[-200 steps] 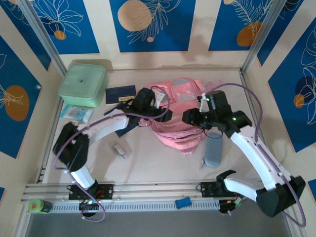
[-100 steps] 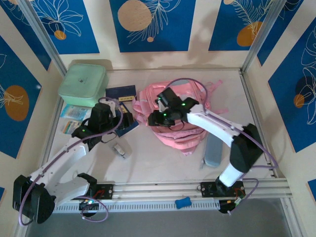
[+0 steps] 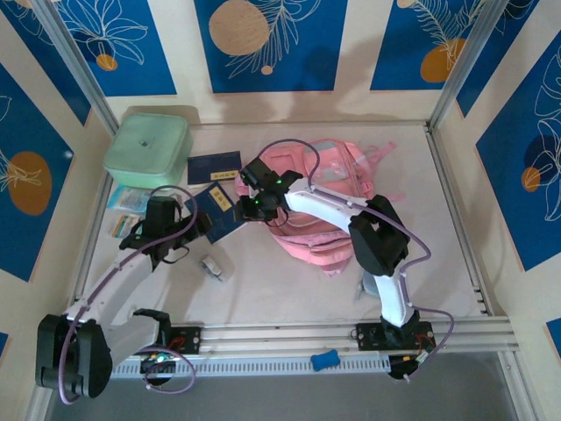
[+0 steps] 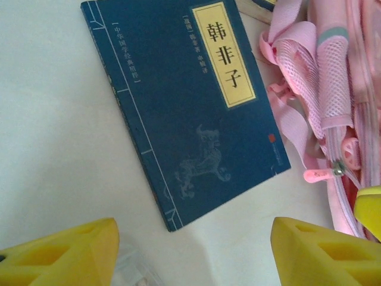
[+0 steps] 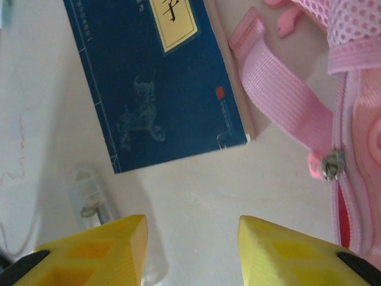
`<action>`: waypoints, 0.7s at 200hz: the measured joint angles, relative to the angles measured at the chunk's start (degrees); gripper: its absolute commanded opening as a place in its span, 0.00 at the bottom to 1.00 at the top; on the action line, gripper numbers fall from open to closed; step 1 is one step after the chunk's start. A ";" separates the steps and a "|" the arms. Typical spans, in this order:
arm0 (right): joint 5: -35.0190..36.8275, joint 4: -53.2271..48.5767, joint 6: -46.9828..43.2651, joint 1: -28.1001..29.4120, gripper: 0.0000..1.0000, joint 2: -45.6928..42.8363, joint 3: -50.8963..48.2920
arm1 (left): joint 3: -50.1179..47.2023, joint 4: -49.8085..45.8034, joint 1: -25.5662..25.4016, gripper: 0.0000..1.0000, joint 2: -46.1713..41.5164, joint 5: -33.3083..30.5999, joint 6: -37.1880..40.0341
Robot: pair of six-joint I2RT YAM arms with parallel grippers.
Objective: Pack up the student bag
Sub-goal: Pick up the book from the middle-left of the table.
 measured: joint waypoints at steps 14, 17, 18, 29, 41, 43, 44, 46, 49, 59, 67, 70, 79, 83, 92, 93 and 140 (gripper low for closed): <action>0.26 -0.26 -0.20 -0.09 0.45 2.51 2.23 | -0.22 2.03 0.94 0.63 2.91 1.05 -0.52; 0.24 -0.28 -0.22 -0.13 0.45 3.15 2.75 | -0.26 2.43 1.11 0.62 3.63 1.20 -0.76; 0.28 -0.35 -0.22 -0.15 0.45 3.39 3.02 | -0.26 2.54 1.16 0.62 3.78 1.25 -0.83; 0.52 -0.22 -0.39 -0.26 0.47 5.31 4.74 | -0.37 4.07 1.77 0.59 6.05 1.79 -1.25; 0.87 -0.28 -0.85 -0.44 0.48 7.06 6.19 | -0.59 5.62 2.38 0.55 8.20 2.49 -1.57; 0.83 -0.28 -0.83 -0.48 0.48 7.43 6.45 | -0.61 5.90 2.49 0.55 8.57 2.60 -1.79; 0.83 -0.33 -0.85 -0.48 0.48 7.50 6.56 | -0.63 5.95 2.54 0.55 8.68 2.67 -1.79; 0.90 -0.39 -1.03 -0.50 0.48 7.72 6.84 | -0.66 6.23 2.60 0.54 8.96 2.75 -1.64; 0.85 -0.37 -1.05 -0.52 0.49 8.15 7.21 | -0.72 6.78 2.75 0.54 9.46 2.86 -1.84; 1.09 -0.55 -1.31 -0.63 0.50 9.62 8.74 | -0.83 7.98 3.17 0.54 10.82 3.28 -1.79; 1.36 -0.70 -1.55 -0.74 0.50 10.71 9.99 | -0.87 8.90 3.43 0.54 11.87 3.50 -1.79; 1.46 -0.74 -1.68 -0.79 0.51 11.28 10.51 | -0.87 9.29 3.54 0.54 12.33 3.58 -1.81; 1.73 -1.11 -2.01 -0.85 0.51 12.41 12.00 | -0.87 10.21 3.87 0.54 13.53 3.80 -1.79; 1.73 -1.16 -2.19 -0.90 0.51 12.94 12.46 | -0.87 10.67 4.02 0.54 14.01 3.91 -1.79; 1.84 -1.66 -2.56 -1.05 0.52 14.05 13.79 | -0.87 11.50 4.48 0.54 15.37 4.15 -1.79; 1.88 -1.73 -2.54 -1.05 0.52 14.12 13.90 | -0.87 11.54 4.50 0.54 15.45 4.17 -1.79; 2.01 -2.69 -3.61 -1.09 0.53 17.38 16.59 | -0.92 15.82 7.74 0.53 19.98 6.14 -2.45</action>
